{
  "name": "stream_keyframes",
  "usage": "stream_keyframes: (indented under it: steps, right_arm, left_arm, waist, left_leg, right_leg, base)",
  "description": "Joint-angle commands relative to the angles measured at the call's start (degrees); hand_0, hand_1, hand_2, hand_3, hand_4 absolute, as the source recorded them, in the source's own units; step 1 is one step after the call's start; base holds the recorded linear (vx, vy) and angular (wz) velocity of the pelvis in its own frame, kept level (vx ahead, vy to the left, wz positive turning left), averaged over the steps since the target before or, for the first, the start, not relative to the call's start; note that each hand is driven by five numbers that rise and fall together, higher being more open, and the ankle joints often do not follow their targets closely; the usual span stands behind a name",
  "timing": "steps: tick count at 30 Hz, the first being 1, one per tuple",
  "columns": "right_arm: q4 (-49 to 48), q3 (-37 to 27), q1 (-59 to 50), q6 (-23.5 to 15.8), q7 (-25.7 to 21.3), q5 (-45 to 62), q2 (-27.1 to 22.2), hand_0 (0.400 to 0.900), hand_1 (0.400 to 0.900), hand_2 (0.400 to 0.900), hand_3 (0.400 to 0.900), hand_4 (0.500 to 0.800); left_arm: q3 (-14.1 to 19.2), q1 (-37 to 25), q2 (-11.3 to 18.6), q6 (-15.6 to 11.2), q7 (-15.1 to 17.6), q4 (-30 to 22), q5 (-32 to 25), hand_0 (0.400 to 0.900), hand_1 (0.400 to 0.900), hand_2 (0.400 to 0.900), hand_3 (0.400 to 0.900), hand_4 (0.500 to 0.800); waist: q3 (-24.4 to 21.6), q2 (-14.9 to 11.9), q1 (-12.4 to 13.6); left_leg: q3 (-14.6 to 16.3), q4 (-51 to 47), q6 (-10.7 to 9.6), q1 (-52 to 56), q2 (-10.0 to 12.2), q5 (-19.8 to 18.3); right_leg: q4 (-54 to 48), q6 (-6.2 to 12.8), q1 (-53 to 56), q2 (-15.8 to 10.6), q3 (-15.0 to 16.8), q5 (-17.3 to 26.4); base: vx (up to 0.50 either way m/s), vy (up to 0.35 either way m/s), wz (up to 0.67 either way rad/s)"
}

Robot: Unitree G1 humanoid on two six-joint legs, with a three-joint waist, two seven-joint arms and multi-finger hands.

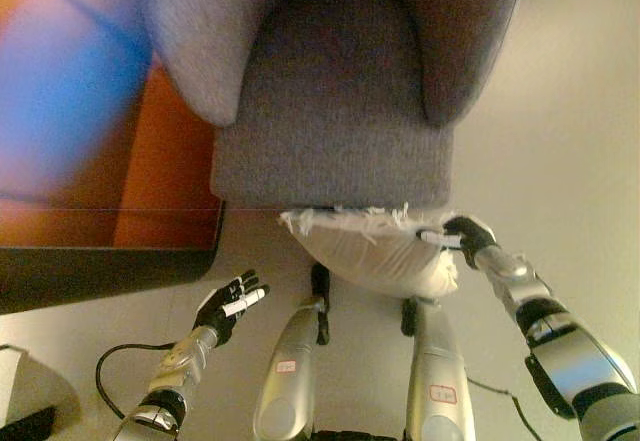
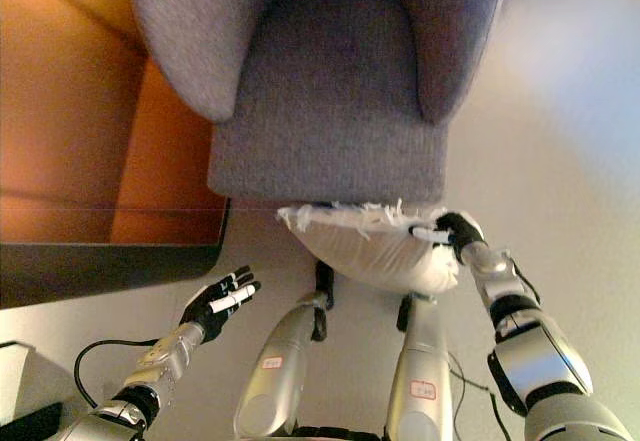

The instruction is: Pick up the pillow and put it on the sofa.

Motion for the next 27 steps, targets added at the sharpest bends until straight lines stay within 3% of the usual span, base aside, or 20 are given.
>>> stream_keyframes:
  steps: [1,7,10,15,17,20,24,27]
  right_arm:
    - [-8.54,-5.35,0.43,-4.28,1.21,-0.05,-1.71,0.400,0.400,0.400,0.400,0.500]
    - [-22.35,-8.23,11.51,0.71,4.47,-8.75,-5.88,0.400,0.400,0.400,0.400,0.500]
    - [-31.84,-9.22,13.06,4.26,6.42,-12.84,-11.56,0.400,0.400,0.400,0.400,0.500]
    - [-36.37,-9.04,7.25,3.75,10.32,-14.70,-22.63,0.400,0.400,0.400,0.400,0.500]
    - [-34.86,-5.09,-2.77,1.84,14.25,-13.15,-30.44,0.400,0.400,0.400,0.400,0.500]
    - [-30.68,3.14,-17.69,0.51,17.38,-10.84,-34.44,0.400,0.400,0.400,0.400,0.500]
    - [-24.84,14.64,-34.75,-2.66,19.86,-10.54,-33.80,0.400,0.400,0.400,0.400,0.500]
    - [-23.35,19.89,-41.11,-3.89,20.07,-10.24,-32.11,0.400,0.400,0.400,0.400,0.500]
  left_arm:
    - [3.75,4.93,3.87,1.48,-0.01,3.12,4.61,0.900,0.900,0.900,0.900,0.800]
    - [8.63,10.04,3.57,4.96,0.65,5.56,8.83,0.900,0.900,0.900,0.900,0.800]
    - [10.86,11.42,4.26,7.02,1.44,5.98,9.95,0.900,0.900,0.900,0.900,0.800]
    - [13.23,11.54,6.08,9.56,1.29,7.69,10.69,0.900,0.900,0.900,0.900,0.800]
    - [13.90,10.92,7.44,11.27,1.55,8.90,10.57,0.900,0.900,0.900,0.900,0.800]
    - [13.92,10.66,8.15,11.62,1.81,10.26,10.69,0.900,0.900,0.900,0.900,0.800]
    - [14.27,10.96,8.18,11.24,2.50,11.27,11.08,0.900,0.900,0.900,0.900,0.800]
    - [14.22,10.92,7.95,11.58,3.30,11.21,10.93,0.900,0.900,0.900,0.900,0.800]
  waist:
    - [-6.89,-4.96,0.24]
    - [-17.13,-8.83,-1.03]
    - [-20.64,-10.57,-1.55]
    - [-23.62,-12.33,-1.87]
    - [-25.13,-13.56,-1.48]
    - [-26.21,-14.65,-0.59]
    - [-27.32,-15.41,0.55]
    - [-27.80,-15.67,1.03]
  left_leg:
    - [5.35,1.15,1.97,2.36,-3.10,-4.36]
    - [7.45,-7.46,1.78,13.73,-1.14,-3.61]
    - [8.66,-9.30,1.83,17.36,0.03,-3.97]
    - [9.71,-11.27,1.63,20.42,1.28,-4.13]
    - [10.20,-12.44,1.31,21.93,1.87,-4.12]
    - [10.72,-12.94,1.02,22.66,2.23,-3.98]
    - [11.16,-13.20,0.68,22.89,2.63,-3.64]
    - [11.06,-13.49,0.64,22.83,2.47,-3.39]
  right_leg:
    - [-11.23,0.39,8.84,0.64,-4.31,1.40]
    - [-21.32,2.87,21.41,1.24,-5.35,3.84]
    - [-23.10,3.87,24.33,1.03,-5.57,4.61]
    - [-23.96,4.79,26.42,0.66,-5.92,4.88]
    - [-24.35,5.44,27.21,0.29,-6.35,5.14]
    - [-24.86,5.86,27.80,-0.05,-7.00,5.45]
    - [-24.92,6.07,28.11,-0.21,-7.94,5.51]
    - [-25.44,6.07,28.39,-0.13,-8.04,5.65]
  base:
    - [0.25,0.033,-0.14]
    - [0.26,0.030,-0.22]
    - [0.15,0.005,-0.25]
    - [0.04,0.018,-0.16]
    - [0.01,0.020,-0.16]
    - [0.00,0.022,-0.10]
    - [0.02,0.018,-0.01]
    - [0.01,0.002,0.03]
